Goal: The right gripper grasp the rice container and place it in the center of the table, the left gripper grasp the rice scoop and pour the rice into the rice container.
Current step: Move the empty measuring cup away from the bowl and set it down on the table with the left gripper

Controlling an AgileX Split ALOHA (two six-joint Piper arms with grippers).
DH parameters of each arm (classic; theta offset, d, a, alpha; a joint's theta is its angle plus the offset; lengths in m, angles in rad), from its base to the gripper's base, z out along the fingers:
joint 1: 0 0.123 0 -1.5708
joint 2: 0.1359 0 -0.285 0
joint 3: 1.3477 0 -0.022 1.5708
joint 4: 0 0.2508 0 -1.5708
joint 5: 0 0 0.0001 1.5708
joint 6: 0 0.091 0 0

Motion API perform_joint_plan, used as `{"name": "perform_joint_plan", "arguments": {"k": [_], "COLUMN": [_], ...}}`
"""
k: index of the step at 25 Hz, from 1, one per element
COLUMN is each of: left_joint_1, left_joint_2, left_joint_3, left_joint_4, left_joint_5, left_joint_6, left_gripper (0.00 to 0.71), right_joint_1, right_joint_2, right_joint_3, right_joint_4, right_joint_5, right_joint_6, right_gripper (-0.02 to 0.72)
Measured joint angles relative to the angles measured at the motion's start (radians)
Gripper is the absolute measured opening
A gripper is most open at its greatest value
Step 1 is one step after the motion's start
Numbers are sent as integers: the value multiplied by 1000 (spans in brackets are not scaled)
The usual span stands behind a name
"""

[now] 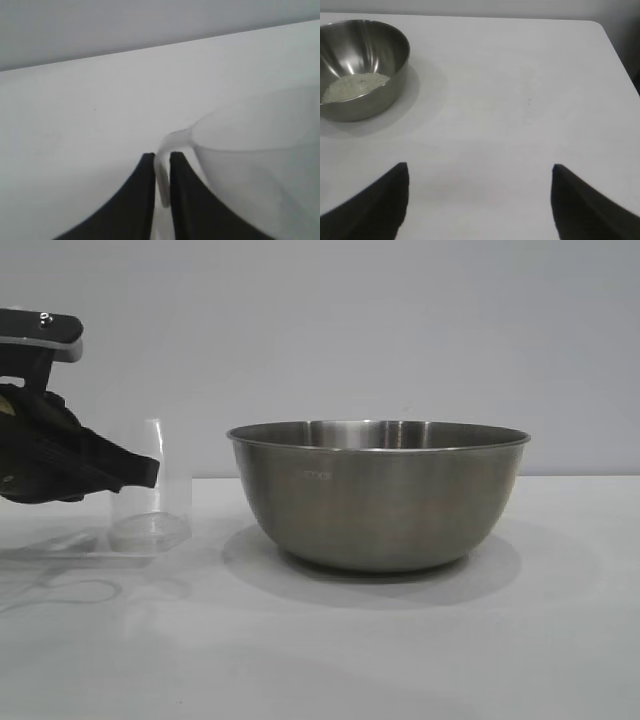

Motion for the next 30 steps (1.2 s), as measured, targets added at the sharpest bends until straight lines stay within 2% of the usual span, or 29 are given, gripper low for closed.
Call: {"name": "perform_joint_plan", "arguments": {"k": [3,6,7,8,11,12,13,24,30], "left_joint_1": [0,0,0,0,0,0,0,0,0], "left_joint_2": [4,8,8,8,8,8,8,-93,-177], "left_joint_3": [0,0,0,0,4,8,18,182,282], "left_joint_4": [0,0,0,1,1,1,2,66,172], "left_joint_5": [10,12,12,12,12,12,12,14,14], "left_joint_6": [0,0,0,0,4,4,4,8,8], "left_gripper": [175,157,200,215,209,256,270,265,265], "right_joint_1": [0,0,0,0,0,0,0,0,0], "right_joint_2": [0,0,0,0,0,0,0,0,0], "right_joint_3": [0,0,0,0,0,0,0,0,0], "right_joint_4": [0,0,0,0,0,0,0,0,0], "right_joint_5": [0,0,0,0,0,0,0,0,0], "right_joint_6": [0,0,0,0,0,0,0,0,0], "right_gripper": [525,525,525,525,525,525,525,525,525]}}
